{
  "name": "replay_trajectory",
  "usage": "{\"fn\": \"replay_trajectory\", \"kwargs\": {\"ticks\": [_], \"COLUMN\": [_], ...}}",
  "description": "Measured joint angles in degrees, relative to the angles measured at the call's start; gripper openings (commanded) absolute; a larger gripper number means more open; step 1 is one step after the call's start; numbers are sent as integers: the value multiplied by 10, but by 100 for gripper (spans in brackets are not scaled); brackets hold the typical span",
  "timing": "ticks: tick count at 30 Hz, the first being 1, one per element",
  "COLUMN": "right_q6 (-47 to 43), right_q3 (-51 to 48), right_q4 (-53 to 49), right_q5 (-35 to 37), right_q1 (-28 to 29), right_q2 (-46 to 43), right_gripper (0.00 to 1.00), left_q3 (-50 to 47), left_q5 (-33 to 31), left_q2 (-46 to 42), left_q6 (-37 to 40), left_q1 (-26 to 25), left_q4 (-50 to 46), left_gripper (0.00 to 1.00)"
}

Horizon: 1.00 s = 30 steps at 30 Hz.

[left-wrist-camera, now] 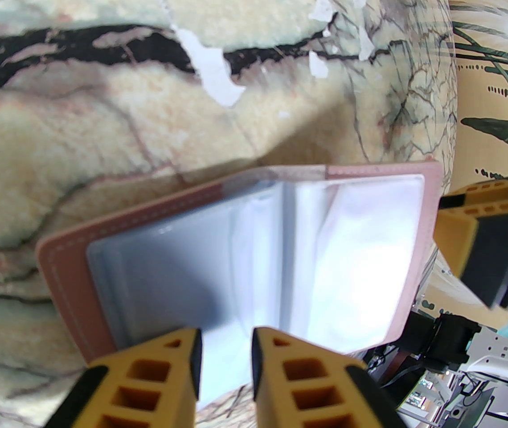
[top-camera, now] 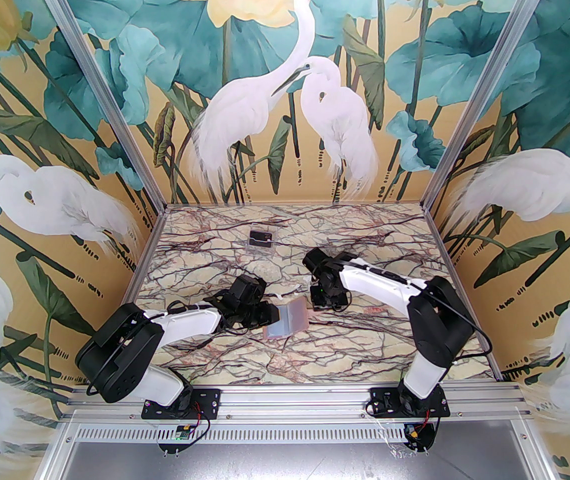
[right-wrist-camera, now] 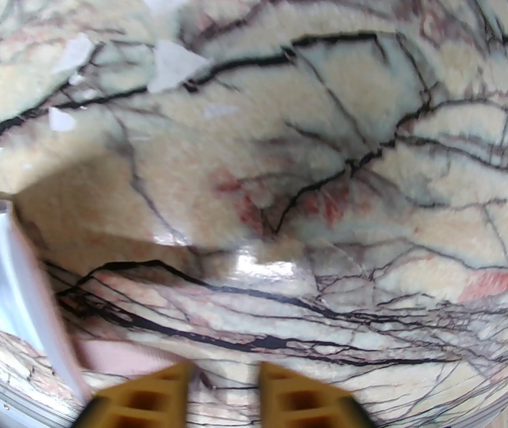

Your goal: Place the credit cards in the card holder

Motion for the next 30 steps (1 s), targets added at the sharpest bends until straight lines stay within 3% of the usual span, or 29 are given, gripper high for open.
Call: {"fn": "replay_trajectory", "kwargs": {"ticks": [5,10,18,25,30], "right_q6": [-1,8,39,51,51], "right_q3": [50,78,80,71,61], "right_q4": [-8,24,82,104,97], "right_q5": [-32,-108,-205,-220,-190], "right_q1": [2,20,55,61,59], "right_q2": [-44,-83,-40,29,69], "right_gripper": [46,35,28,23,23], "left_q3": [1,2,2,2,2], "left_q5": [0,0,-1,-3,-5], "left_q2": [0,0,0,0,0], "left_q6": [0,0,1,2,2], "left_q1": [0,0,-3,-3,-3], "left_q4": [-1,-1,-1,-1,-1], "left_gripper": [28,28,28,28,28]}}
